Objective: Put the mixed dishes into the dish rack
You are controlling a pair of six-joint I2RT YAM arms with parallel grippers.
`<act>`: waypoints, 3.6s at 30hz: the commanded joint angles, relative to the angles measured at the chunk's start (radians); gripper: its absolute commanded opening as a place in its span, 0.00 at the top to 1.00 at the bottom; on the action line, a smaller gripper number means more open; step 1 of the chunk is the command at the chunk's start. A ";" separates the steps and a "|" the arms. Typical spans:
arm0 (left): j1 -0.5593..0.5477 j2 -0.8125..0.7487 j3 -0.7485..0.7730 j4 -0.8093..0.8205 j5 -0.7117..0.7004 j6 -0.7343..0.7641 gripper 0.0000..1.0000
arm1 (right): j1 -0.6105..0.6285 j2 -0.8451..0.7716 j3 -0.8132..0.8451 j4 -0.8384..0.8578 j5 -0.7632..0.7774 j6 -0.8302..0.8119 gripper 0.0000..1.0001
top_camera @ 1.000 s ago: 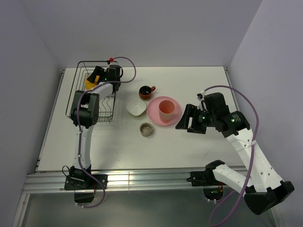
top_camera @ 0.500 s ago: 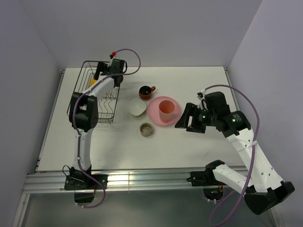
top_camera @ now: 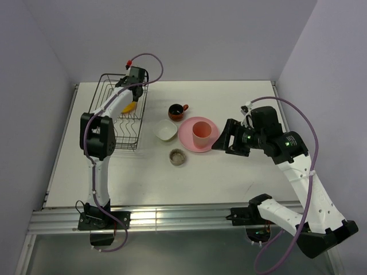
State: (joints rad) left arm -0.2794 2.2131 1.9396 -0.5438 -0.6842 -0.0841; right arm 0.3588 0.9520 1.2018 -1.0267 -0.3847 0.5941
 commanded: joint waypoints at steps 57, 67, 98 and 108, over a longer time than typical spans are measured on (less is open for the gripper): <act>0.203 0.184 0.245 -0.050 0.259 -0.062 1.00 | -0.008 0.045 0.074 -0.026 0.044 0.030 0.24; 0.215 0.217 0.288 -0.008 0.213 -0.043 1.00 | -0.007 0.037 0.050 -0.019 0.043 0.036 0.24; 0.252 0.062 0.183 0.116 0.206 -0.071 0.45 | -0.004 0.036 0.081 -0.029 0.033 0.052 0.25; 0.217 -0.056 0.222 -0.003 0.092 -0.147 0.30 | -0.004 0.030 0.107 -0.039 0.021 0.042 0.24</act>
State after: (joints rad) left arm -0.0479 2.2646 2.1166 -0.4866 -0.5385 -0.1780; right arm 0.3573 0.9924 1.2575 -1.0653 -0.3557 0.6388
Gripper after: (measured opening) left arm 0.705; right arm 0.757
